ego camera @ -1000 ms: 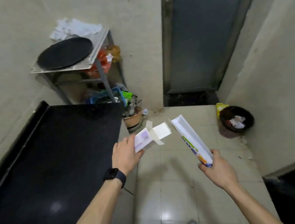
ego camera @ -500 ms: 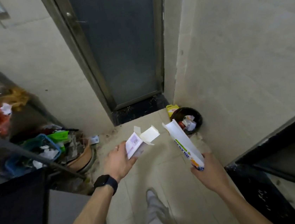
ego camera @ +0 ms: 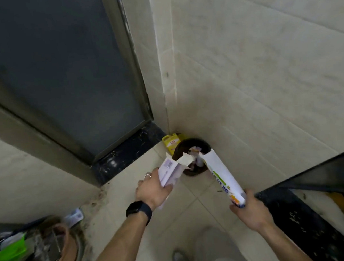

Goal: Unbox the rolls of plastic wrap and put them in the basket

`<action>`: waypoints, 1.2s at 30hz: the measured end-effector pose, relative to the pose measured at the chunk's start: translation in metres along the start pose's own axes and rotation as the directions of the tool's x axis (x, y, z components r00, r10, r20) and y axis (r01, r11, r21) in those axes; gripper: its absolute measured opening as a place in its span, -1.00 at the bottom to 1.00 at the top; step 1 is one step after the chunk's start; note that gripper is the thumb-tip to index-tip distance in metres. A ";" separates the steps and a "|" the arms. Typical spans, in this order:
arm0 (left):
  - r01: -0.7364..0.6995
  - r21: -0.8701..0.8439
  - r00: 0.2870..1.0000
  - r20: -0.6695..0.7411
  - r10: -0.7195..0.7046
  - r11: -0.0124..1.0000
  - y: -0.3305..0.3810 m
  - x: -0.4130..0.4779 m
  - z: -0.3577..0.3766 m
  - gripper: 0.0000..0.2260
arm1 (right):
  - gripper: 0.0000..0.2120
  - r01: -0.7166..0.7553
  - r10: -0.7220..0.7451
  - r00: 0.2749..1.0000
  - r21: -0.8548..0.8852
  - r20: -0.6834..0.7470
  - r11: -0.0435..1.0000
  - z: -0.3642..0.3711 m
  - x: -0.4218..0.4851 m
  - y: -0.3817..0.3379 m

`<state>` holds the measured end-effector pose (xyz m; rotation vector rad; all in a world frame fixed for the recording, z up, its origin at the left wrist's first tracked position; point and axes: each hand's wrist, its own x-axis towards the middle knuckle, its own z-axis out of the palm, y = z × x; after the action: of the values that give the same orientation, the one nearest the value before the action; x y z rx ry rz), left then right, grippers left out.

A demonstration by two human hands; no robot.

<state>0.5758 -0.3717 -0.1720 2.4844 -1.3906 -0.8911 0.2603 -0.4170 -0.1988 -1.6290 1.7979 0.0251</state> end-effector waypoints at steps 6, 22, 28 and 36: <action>0.135 -0.130 0.977 0.182 -0.110 0.982 0.018 0.123 0.020 -0.42 | -0.55 -0.180 0.162 0.957 0.051 0.241 0.982 0.024 0.098 -0.021; 0.403 -0.212 0.834 0.486 -0.262 0.890 -0.007 0.371 0.191 -0.34 | -0.62 -0.416 0.351 0.841 0.077 0.411 0.906 0.143 0.349 -0.038; 0.382 -0.228 0.864 0.431 -0.259 0.896 -0.028 0.458 0.289 -0.41 | -0.66 -0.396 0.348 0.867 0.068 0.356 0.916 0.222 0.452 -0.008; 0.349 -0.184 0.785 0.592 -0.180 0.919 -0.059 0.494 0.363 -0.23 | -0.29 -0.361 0.314 0.889 0.089 0.333 0.928 0.311 0.505 0.004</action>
<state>0.6057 -0.6904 -0.6985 2.3114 -0.9255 -1.8725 0.4225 -0.7120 -0.6867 -1.1177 1.7634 0.2873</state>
